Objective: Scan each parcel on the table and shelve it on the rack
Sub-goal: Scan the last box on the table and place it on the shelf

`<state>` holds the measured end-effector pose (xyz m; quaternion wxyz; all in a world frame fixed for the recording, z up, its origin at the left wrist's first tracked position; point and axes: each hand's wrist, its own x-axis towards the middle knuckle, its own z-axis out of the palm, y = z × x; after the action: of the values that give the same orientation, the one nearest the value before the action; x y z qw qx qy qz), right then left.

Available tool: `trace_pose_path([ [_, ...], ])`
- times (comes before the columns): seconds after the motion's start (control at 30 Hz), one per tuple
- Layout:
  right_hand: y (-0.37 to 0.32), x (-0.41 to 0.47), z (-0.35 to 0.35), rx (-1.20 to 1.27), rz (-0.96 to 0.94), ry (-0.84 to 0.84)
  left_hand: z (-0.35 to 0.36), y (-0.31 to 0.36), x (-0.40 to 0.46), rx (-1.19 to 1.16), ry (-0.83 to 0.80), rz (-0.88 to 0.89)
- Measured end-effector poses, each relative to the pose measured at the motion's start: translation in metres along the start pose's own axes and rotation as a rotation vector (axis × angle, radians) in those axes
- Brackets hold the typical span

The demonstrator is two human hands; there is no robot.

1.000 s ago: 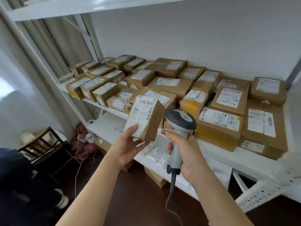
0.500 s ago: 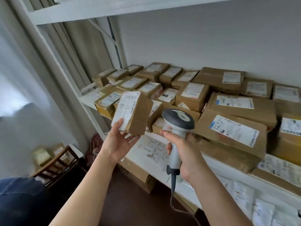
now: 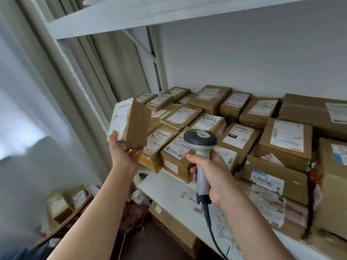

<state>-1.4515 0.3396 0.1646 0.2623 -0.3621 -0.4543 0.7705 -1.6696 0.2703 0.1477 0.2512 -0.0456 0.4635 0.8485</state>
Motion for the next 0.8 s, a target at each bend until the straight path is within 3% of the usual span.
trace_pose_path([
  [0.17, -0.007, 0.043, 0.031, -0.118, 0.035, -0.020, 0.000, 0.026, 0.075, 0.095, 0.145, 0.038],
  [0.33, -0.004, 0.073, 0.044, -0.206, 0.054, 0.031, 0.001, 0.026, 0.126, 0.128, 0.451, 0.002],
  [0.5, 0.000, 0.079, 0.054, -0.188, 0.049, 0.110, 0.004, 0.019, 0.154, 0.248, 0.650, -0.069],
  [0.8, 0.001, 0.079, 0.069, -0.262, 0.044, 0.141, 0.002, 0.013, 0.180, 0.311, 0.645, -0.162],
])
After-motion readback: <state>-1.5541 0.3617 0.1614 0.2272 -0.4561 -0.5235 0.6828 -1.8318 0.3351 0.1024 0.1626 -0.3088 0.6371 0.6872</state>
